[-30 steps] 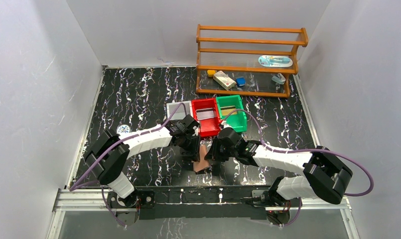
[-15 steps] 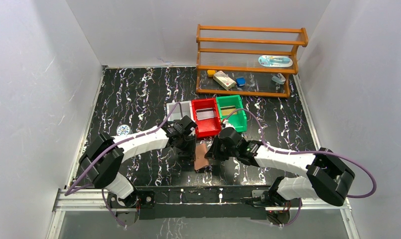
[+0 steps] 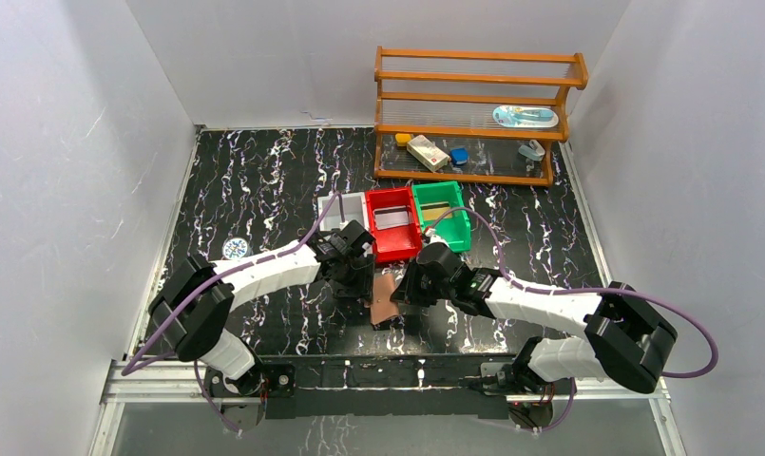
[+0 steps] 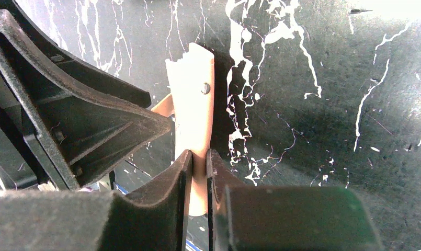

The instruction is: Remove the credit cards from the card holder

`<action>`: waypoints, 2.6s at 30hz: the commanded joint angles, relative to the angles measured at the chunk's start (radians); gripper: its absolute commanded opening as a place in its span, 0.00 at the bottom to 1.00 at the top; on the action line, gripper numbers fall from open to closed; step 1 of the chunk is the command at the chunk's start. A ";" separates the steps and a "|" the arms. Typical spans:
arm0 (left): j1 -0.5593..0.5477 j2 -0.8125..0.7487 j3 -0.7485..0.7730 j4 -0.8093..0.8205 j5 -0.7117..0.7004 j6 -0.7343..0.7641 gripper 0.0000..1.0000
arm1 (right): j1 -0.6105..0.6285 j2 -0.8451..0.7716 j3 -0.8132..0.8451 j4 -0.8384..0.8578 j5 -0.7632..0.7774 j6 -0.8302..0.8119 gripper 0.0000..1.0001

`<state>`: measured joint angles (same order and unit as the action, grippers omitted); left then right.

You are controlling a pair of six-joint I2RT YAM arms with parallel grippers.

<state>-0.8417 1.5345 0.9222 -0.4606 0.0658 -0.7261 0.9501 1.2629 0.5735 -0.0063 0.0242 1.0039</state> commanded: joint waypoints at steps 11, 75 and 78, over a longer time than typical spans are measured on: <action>-0.002 0.022 -0.005 -0.036 -0.045 -0.004 0.29 | -0.002 -0.006 0.015 0.028 0.013 0.016 0.25; -0.003 -0.402 -0.209 -0.006 -0.023 -0.093 0.00 | -0.017 -0.216 0.064 -0.143 0.254 0.023 0.65; -0.003 -0.450 -0.248 -0.018 -0.052 -0.137 0.00 | -0.018 -0.167 0.086 -0.132 0.212 0.003 0.64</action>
<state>-0.8417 1.1473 0.7132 -0.4168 0.0982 -0.7761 0.9360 1.0565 0.6243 -0.2039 0.3004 1.0420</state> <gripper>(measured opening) 0.041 0.649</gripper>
